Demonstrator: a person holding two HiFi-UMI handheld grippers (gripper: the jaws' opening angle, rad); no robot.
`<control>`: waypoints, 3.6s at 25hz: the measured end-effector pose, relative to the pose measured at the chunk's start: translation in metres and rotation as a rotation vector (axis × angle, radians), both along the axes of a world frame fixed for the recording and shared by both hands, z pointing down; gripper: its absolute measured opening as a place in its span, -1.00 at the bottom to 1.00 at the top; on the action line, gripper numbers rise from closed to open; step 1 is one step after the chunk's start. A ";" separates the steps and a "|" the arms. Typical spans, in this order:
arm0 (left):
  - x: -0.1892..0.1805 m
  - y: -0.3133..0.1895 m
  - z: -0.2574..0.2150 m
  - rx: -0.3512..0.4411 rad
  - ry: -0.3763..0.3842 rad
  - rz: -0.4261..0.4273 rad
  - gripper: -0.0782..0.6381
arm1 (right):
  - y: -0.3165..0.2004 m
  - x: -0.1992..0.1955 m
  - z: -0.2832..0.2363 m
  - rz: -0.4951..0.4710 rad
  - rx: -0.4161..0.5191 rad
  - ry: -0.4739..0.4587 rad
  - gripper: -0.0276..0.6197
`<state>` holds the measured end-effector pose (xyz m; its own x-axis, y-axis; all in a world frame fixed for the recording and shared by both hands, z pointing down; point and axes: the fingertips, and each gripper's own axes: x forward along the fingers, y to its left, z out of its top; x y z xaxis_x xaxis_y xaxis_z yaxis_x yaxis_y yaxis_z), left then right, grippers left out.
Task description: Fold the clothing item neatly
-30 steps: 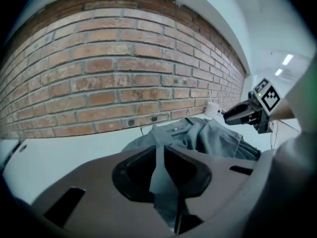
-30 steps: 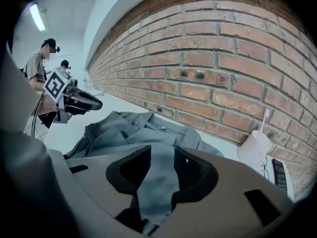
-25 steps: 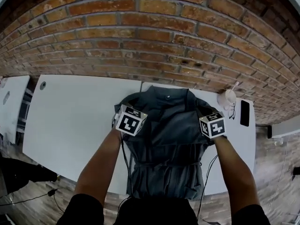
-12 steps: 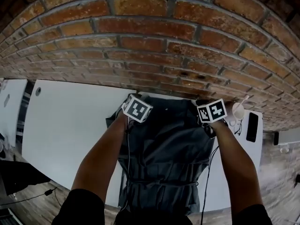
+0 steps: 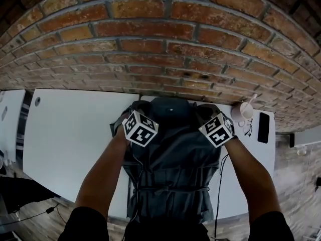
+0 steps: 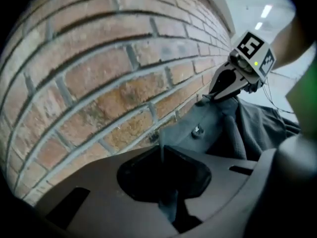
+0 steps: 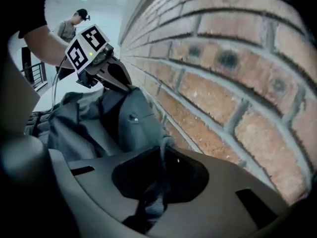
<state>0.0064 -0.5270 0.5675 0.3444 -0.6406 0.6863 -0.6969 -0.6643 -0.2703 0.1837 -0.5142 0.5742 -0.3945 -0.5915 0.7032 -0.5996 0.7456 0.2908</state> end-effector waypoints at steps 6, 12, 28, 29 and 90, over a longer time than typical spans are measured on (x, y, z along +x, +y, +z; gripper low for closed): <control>-0.004 0.064 -0.043 0.095 0.004 0.079 -0.72 | 0.067 0.002 -0.044 -0.153 0.005 -0.065 -0.78; 0.001 0.142 -0.041 0.114 -0.077 0.203 -0.72 | 0.132 0.002 -0.044 -0.273 -0.056 0.030 -0.78; -0.044 0.241 0.010 -0.248 0.001 0.188 -0.33 | 0.212 0.020 -0.010 -0.196 -0.297 -0.007 -0.41; -0.043 0.235 0.002 -0.226 0.021 0.174 -0.33 | 0.199 0.018 -0.017 -0.161 -0.241 -0.021 -0.41; -0.113 0.546 0.125 -0.382 0.226 -0.276 -0.27 | 0.554 0.125 0.086 0.722 -0.294 -0.347 -0.45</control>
<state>-0.1064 0.0192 0.6922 0.3650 -0.4466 0.8169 -0.8728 -0.4695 0.1333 0.3085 0.0401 0.6604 -0.2124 -0.5933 0.7764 -0.9763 0.1629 -0.1426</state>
